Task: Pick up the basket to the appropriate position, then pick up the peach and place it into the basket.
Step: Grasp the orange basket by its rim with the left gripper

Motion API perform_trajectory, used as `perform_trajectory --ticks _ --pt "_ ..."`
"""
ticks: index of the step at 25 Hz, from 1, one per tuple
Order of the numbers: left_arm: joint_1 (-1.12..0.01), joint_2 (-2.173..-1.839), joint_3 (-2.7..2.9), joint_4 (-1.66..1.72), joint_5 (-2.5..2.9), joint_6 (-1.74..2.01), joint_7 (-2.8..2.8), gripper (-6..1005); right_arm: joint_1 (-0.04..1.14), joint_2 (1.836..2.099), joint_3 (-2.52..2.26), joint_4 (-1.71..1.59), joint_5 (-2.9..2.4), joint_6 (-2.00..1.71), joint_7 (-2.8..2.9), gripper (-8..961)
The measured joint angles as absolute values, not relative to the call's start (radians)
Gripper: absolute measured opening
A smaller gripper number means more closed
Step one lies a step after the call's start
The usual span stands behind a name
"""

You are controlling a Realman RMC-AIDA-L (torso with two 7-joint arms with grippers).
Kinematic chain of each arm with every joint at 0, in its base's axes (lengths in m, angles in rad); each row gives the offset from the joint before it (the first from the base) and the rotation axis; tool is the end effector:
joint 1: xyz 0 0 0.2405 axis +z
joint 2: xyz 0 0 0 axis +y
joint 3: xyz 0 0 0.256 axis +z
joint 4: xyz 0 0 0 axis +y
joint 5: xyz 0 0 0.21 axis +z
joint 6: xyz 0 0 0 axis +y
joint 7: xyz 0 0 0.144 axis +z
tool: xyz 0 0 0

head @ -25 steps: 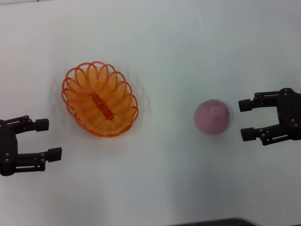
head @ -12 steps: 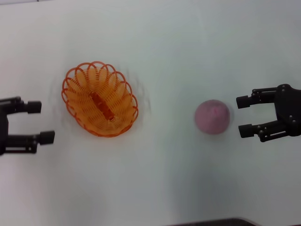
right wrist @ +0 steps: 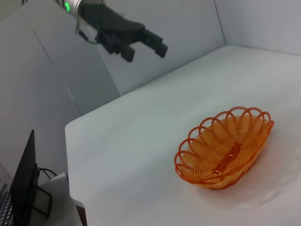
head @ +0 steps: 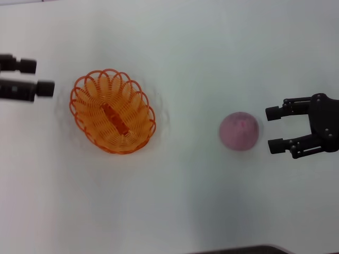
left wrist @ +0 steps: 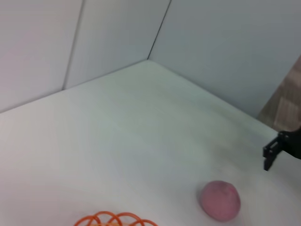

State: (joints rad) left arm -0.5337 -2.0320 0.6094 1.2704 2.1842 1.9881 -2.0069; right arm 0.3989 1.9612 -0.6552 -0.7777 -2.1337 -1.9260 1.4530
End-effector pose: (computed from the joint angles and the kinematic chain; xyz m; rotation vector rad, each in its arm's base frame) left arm -0.2221 0.3151 0.1091 -2.8119 -0.8775 -0.3847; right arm 0.3013 0.2655 0.0608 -2.9468 0.7231 0.5878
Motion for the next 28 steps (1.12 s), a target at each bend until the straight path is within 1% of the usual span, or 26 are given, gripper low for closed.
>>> perform_trajectory --ticks 1,4,8,15,23,28 --pt "-0.563 -2.023 0.613 1.270 2.203 1.987 -2.042 874 0.399 1.961 -0.655 -0.778 -2.134 -1.925 1.453 870" --pt "-0.620 -2.013 0.616 1.271 2.248 1.983 -2.100 874 0.399 1.962 -0.655 -0.778 -2.134 -1.923 1.452 870" --pt "-0.687 -2.012 0.649 1.275 2.325 1.954 -2.165 874 0.402 1.962 -0.656 -0.778 -2.134 -1.923 1.451 870" --pt "-0.765 -2.012 0.798 1.271 2.450 1.855 -2.280 875 0.406 1.962 -0.655 -0.778 -2.134 -1.922 1.451 870" --pt "-0.834 -2.045 0.928 1.259 2.612 1.738 -2.381 874 0.409 1.964 -0.656 -0.779 -2.134 -1.919 1.442 870" --pt "-0.877 -2.079 0.988 1.236 2.712 1.672 -2.403 874 0.413 1.965 -0.656 -0.779 -2.134 -1.918 1.440 870"
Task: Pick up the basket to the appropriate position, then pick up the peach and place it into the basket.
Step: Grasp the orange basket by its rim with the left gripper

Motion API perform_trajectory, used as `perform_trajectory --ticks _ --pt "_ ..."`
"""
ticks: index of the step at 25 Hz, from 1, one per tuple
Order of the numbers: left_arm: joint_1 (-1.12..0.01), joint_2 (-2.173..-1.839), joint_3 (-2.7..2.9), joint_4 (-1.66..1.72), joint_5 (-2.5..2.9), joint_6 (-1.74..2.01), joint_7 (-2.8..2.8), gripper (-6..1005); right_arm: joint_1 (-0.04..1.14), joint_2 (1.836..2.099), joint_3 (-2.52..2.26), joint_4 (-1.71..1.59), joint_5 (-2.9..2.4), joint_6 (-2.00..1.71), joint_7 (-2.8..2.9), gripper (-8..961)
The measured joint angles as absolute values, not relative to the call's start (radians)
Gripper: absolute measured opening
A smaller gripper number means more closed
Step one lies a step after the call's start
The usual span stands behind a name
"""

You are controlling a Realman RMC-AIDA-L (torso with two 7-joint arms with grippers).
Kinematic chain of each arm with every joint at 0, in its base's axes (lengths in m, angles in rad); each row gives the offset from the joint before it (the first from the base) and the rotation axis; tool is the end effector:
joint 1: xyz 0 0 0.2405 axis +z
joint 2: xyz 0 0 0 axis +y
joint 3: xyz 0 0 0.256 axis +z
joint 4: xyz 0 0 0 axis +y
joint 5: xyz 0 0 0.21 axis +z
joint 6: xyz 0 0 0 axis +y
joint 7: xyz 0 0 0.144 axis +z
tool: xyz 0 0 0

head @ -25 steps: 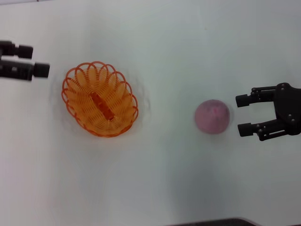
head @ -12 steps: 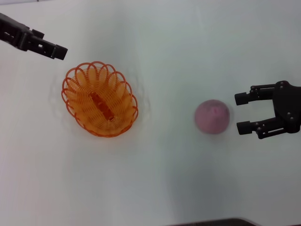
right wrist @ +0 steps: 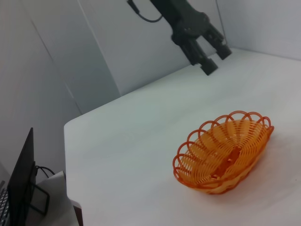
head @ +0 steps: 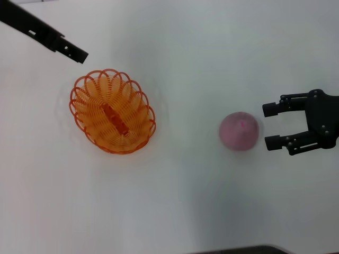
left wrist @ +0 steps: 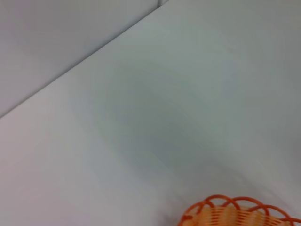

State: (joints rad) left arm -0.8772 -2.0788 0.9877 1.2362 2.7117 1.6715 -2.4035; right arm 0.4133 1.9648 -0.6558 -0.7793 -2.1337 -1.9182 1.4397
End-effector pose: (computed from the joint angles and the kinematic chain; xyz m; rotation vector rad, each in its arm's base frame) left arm -0.1400 0.4051 0.0496 -2.5855 -0.8637 0.3652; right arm 0.2973 0.2706 0.0595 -2.9516 0.6822 0.5854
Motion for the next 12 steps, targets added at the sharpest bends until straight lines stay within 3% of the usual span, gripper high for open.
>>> perform_trajectory --ticks 5,12 --pt "-0.940 -2.110 1.011 1.172 2.818 1.604 -2.425 874 0.420 1.970 -0.657 -0.779 -2.134 -1.916 1.439 870" --pt "-0.986 -2.119 1.070 1.044 2.856 1.500 -2.431 873 0.428 1.979 -0.659 -0.779 -2.140 -1.916 1.430 870"
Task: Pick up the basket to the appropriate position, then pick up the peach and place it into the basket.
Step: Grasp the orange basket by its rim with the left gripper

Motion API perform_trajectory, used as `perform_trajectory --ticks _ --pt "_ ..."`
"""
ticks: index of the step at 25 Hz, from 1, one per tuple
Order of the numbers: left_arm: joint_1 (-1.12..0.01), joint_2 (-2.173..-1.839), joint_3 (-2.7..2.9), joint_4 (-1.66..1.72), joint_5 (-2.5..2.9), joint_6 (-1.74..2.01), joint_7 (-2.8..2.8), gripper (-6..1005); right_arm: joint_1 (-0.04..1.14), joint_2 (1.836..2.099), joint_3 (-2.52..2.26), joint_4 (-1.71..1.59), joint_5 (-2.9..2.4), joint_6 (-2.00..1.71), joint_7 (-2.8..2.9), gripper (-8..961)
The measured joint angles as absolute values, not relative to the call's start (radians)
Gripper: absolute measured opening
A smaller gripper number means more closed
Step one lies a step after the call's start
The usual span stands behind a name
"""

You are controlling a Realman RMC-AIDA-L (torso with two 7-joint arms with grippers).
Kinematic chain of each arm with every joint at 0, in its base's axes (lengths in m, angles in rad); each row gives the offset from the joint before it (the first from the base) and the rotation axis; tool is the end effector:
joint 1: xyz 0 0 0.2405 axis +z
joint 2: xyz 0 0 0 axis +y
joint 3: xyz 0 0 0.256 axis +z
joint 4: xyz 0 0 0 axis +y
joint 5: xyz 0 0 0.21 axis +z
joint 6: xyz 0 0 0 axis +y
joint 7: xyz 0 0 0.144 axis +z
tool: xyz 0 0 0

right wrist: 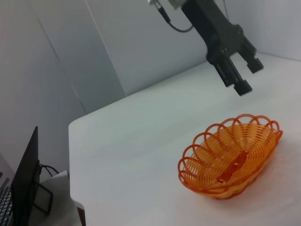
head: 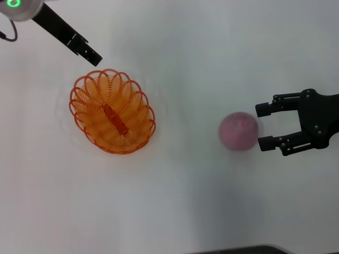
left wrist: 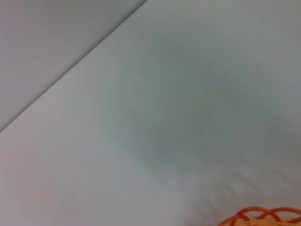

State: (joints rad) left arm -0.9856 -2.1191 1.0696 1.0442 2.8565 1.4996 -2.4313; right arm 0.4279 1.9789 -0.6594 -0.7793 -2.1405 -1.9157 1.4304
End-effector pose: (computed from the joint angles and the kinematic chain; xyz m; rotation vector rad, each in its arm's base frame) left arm -0.1309 0.4249 0.0067 -2.5384 -0.7663 0.5330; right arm 0.2918 0.2735 0.0533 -2.9696 0.6545 0.5918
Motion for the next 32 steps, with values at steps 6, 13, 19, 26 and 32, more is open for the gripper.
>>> perform_trajectory --ticks 6,13,19,26,32 --pt "-0.995 -2.114 1.132 0.933 2.857 1.405 -2.432 873 0.433 1.981 -0.660 -0.779 -2.141 -1.916 1.430 870" --pt "-0.992 -2.113 1.184 0.832 2.858 1.309 -2.432 872 0.434 1.983 -0.663 -0.779 -2.142 -1.910 1.428 870" --pt "-0.990 -2.117 1.222 0.775 2.858 1.263 -2.433 872 0.434 1.985 -0.666 -0.779 -2.142 -1.910 1.428 870" --pt "-0.990 -2.119 1.229 0.751 2.858 1.236 -2.433 871 0.434 1.987 -0.669 -0.779 -2.141 -1.906 1.428 870" --pt "-0.988 -2.122 1.228 0.752 2.857 1.235 -2.448 871 0.434 1.990 -0.669 -0.779 -2.141 -1.899 1.428 871"
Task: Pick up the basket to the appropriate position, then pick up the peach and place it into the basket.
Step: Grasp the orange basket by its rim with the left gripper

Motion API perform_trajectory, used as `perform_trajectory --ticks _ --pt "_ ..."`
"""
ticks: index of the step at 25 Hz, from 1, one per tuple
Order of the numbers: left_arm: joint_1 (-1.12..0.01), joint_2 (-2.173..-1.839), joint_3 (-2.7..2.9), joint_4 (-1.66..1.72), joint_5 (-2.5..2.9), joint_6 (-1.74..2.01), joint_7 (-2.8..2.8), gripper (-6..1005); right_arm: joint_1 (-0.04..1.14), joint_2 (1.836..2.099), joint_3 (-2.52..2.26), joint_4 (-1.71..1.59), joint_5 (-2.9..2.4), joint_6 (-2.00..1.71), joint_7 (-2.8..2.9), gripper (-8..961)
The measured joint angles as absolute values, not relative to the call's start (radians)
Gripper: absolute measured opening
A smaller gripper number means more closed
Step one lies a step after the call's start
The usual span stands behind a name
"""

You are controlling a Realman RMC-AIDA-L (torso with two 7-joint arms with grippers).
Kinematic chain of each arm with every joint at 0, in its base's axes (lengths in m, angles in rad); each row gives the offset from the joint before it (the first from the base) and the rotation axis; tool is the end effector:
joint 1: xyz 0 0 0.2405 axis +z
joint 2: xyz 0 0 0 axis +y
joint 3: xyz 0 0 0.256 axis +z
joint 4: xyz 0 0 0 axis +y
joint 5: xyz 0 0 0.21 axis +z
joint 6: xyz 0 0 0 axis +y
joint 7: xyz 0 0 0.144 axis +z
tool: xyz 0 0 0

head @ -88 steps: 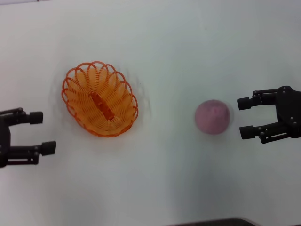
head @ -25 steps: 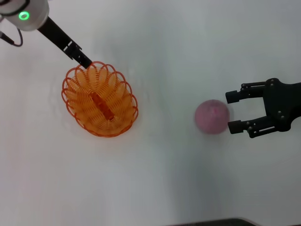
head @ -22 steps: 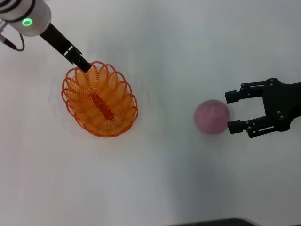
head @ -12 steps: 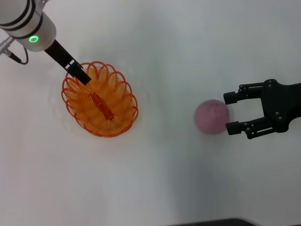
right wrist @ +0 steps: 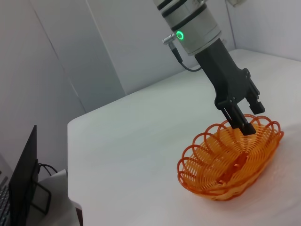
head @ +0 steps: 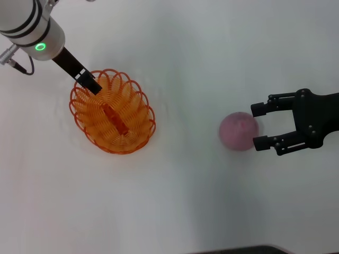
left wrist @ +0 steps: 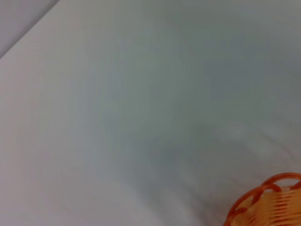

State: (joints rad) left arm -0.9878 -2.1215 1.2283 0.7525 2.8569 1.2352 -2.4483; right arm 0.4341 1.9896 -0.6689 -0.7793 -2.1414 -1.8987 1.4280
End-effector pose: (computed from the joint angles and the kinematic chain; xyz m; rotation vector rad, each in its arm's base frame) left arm -0.1734 0.4243 -0.0460 -2.5176 -0.7315 0.6789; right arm 0.2892 0.2761 0.0479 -2.9719 0.6453 0.5867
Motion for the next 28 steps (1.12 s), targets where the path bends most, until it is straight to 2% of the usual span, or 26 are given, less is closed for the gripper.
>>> perform_trajectory --ticks 6,8,14,24,28 --pt "-0.992 -2.124 1.231 0.753 2.856 1.241 -2.439 706 0.434 1.990 -0.669 -0.779 -2.141 -1.896 1.428 871" --pt "-0.992 -2.125 1.234 0.751 2.856 1.241 -2.437 497 0.434 1.990 -0.669 -0.779 -2.141 -1.896 1.428 871" --pt "-0.990 -2.129 1.236 0.753 2.856 1.245 -2.433 258 0.429 1.990 -0.669 -0.779 -2.141 -1.894 1.426 871" --pt "-0.994 -2.129 1.236 0.756 2.856 1.255 -2.431 70 0.433 1.994 -0.668 -0.778 -2.141 -1.896 1.414 871" --pt "-0.995 -2.128 1.237 0.756 2.856 1.263 -2.431 69 0.434 1.994 -0.667 -0.778 -2.141 -1.896 1.414 871"
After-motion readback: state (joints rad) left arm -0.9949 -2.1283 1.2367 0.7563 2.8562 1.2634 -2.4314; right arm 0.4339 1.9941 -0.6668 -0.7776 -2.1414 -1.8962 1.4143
